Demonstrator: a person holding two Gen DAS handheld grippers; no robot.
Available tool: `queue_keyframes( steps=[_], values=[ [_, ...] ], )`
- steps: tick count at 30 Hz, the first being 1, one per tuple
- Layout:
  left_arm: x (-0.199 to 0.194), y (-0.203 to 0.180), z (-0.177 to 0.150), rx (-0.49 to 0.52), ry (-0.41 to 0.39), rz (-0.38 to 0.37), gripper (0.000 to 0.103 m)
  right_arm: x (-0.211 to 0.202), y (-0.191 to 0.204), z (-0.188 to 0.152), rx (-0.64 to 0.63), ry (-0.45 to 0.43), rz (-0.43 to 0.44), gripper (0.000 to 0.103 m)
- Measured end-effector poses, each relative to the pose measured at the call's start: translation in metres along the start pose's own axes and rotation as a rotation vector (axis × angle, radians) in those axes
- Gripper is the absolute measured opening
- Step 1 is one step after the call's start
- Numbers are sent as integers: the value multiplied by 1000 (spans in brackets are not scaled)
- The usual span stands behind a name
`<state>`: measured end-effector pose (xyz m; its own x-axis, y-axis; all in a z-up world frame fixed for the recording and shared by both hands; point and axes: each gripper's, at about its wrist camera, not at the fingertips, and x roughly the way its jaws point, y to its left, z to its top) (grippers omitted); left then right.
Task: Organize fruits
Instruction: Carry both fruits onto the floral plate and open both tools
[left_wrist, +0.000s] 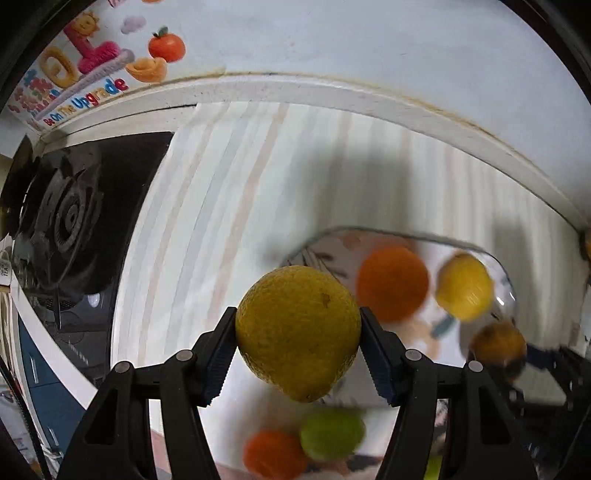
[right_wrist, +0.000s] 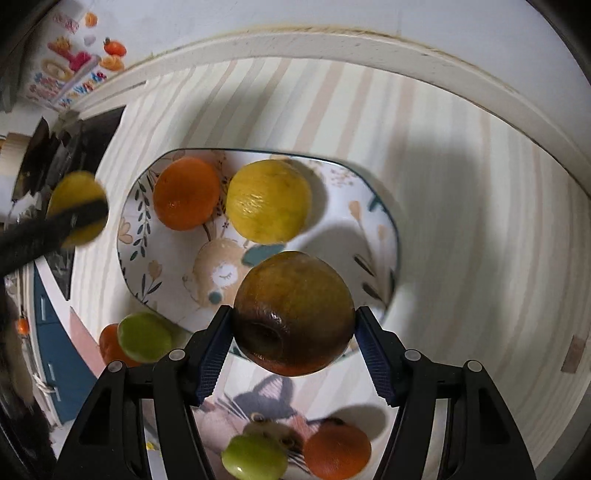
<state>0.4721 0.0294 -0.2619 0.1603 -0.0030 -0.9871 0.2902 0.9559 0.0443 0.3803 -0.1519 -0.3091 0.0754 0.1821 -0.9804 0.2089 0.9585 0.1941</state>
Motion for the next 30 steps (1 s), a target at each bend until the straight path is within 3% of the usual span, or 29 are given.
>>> queue_keyframes(
  steps=[8,14,21,30],
  values=[
    [45,0,29,17,95,-23,62,18,9,5,-11,44,-5,69],
    [53,-7,29,50,129,-36,62,25,13,9,-15,57,7,69],
    [56,-3,27,-5,149,-57,65,26,15,13,2,84,16,70],
    [27,11,15,-31,73,-34,76,-2,10,13,4,36,-18,93]
  ],
)
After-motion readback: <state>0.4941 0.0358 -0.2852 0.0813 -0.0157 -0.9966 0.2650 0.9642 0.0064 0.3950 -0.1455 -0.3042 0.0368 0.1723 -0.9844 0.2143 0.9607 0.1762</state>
